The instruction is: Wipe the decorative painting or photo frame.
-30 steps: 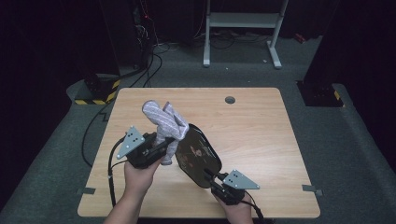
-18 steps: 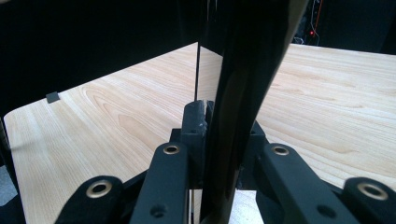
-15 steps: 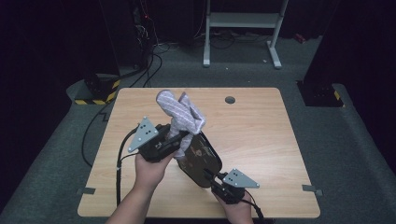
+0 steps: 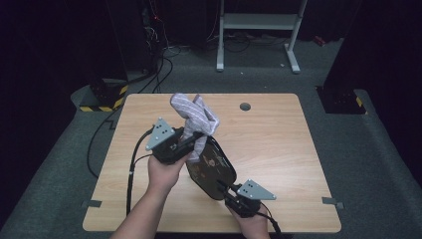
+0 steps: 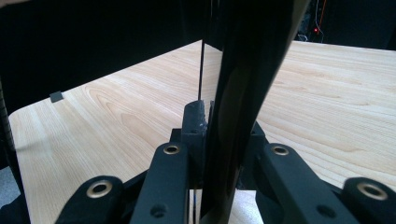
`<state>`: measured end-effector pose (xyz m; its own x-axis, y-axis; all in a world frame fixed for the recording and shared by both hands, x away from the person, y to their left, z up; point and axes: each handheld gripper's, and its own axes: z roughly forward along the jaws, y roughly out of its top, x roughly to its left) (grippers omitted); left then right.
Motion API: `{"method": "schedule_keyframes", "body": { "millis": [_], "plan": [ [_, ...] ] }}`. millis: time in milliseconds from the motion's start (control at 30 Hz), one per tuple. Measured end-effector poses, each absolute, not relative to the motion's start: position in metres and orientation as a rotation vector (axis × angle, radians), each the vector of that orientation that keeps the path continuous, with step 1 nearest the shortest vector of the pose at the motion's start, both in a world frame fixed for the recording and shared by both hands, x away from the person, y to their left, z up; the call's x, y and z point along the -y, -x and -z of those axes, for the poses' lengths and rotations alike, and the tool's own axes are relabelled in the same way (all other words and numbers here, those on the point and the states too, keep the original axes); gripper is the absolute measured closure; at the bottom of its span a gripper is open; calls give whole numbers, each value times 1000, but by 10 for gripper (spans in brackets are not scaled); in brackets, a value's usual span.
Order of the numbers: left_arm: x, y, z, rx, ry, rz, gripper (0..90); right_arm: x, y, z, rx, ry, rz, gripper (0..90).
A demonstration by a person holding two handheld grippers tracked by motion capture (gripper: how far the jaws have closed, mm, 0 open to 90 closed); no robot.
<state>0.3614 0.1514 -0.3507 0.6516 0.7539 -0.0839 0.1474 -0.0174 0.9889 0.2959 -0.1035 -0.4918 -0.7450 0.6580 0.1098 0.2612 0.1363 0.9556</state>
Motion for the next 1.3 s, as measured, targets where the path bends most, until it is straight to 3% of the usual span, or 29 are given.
{"method": "schedule_keyframes", "body": {
  "millis": [300, 867, 1300],
  "plan": [
    [-177, -376, 383, -888, -1562, -528, 674, 104, -296, 492, -2086, -886, -1637, 786],
    [-201, -371, 432, -972, -1667, -612, 677, 103, -296, 493, -2083, -888, -1638, 788],
    [-176, -351, 394, -831, -1642, -651, 678, 102, -295, 492, -2081, -895, -1633, 789]
  ]
}}
